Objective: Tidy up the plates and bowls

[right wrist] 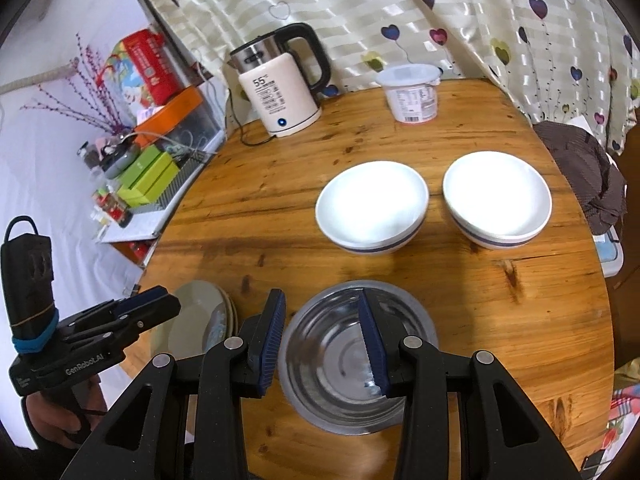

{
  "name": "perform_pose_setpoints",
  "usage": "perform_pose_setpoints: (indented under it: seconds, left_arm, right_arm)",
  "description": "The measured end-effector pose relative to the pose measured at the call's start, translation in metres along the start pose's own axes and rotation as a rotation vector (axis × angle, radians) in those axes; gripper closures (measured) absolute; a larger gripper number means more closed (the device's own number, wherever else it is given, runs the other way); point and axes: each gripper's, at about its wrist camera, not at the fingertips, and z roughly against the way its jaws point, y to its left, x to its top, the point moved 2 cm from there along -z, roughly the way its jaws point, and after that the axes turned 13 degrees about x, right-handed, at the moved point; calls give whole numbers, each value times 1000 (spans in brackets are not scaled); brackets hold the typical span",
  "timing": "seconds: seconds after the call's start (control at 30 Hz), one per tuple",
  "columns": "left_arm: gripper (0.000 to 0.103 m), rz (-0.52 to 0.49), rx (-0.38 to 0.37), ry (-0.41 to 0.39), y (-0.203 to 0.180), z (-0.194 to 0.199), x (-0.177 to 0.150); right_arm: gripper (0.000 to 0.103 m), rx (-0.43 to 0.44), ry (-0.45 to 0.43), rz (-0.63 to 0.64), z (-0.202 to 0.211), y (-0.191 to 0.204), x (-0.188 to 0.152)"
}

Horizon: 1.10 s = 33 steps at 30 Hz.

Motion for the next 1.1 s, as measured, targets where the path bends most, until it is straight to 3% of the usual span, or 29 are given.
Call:
perform_pose_setpoints:
  seconds: [0.43,0.93,1.1]
  left_arm:
    - [61,-50,-44,18,-27,-18,30]
    - [61,-73,-70,79,-58,-69,70]
    - [61,-68,-79,104,-66,-88,76]
  right_arm:
    - [66,-36,-14,-57,-3,-26,17]
    - [66,-74,-15,-154,-26,-71,41]
    - [72,-69,-12,-178,-33,-84,48]
